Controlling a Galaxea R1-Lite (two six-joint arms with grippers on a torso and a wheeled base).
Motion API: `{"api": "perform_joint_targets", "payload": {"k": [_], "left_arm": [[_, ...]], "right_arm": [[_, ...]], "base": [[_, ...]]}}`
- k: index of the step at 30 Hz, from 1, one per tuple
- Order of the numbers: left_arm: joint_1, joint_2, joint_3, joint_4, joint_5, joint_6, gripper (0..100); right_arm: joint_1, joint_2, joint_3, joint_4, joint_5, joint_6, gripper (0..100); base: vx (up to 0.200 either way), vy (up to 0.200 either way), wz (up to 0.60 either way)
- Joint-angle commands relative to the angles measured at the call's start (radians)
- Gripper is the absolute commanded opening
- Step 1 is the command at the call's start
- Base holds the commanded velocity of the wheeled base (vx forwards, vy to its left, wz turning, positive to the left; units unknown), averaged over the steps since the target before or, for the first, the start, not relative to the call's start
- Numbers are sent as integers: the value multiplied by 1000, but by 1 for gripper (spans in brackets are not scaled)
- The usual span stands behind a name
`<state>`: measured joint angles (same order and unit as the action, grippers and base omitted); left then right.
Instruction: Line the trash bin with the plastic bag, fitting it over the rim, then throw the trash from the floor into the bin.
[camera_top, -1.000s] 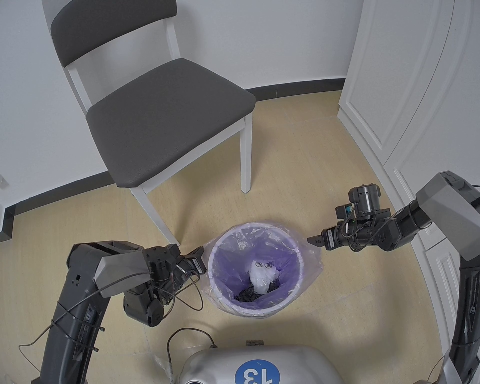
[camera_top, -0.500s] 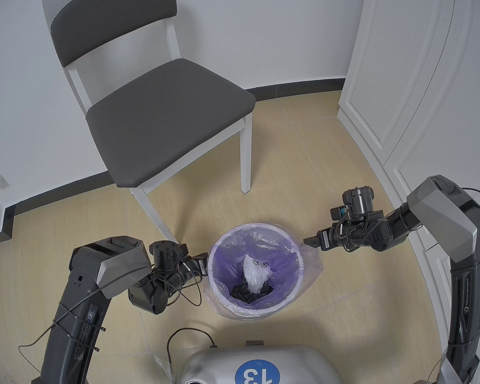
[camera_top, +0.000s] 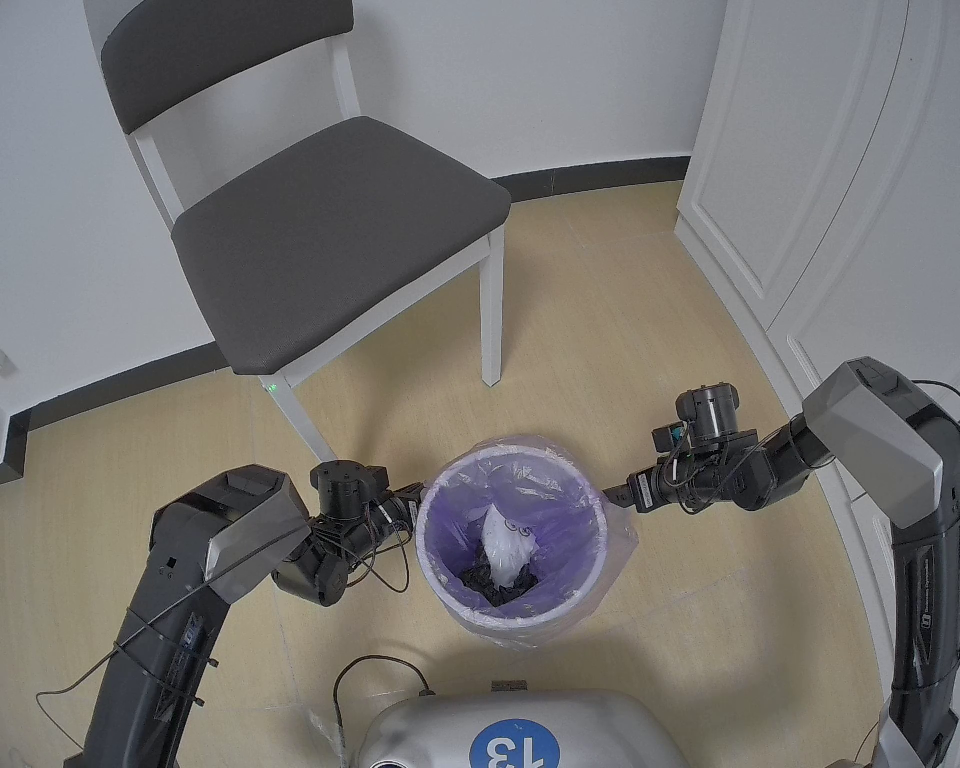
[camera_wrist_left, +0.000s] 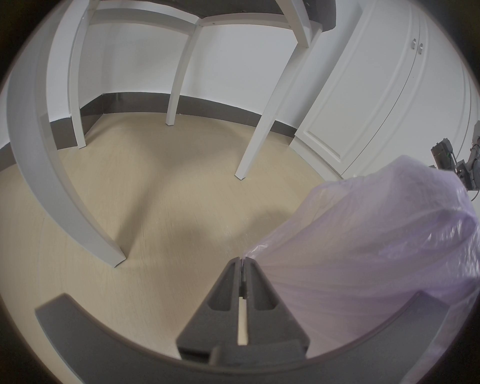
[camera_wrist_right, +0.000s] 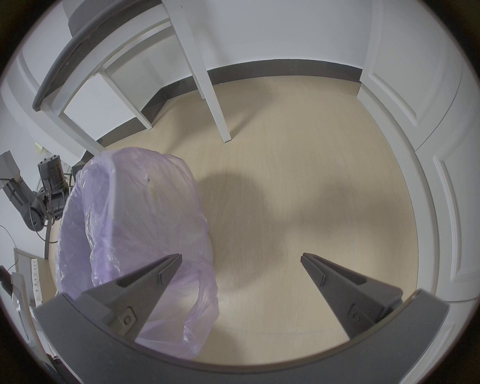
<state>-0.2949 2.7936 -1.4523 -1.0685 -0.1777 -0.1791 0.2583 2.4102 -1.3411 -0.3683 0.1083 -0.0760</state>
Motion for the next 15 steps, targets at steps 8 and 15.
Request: {"api": "perform_joint_targets", "payload": {"k": [8,15], "left_arm": [[8,-71,99,-51,29,-2,0],[-1,-78,147,-88,49,17,0]], "right_arm": [[2,13,7,-1,2,-2,100],[19,70,-40,45,2,-76,100]], "base": [[0,0,0],[0,0,0]]}}
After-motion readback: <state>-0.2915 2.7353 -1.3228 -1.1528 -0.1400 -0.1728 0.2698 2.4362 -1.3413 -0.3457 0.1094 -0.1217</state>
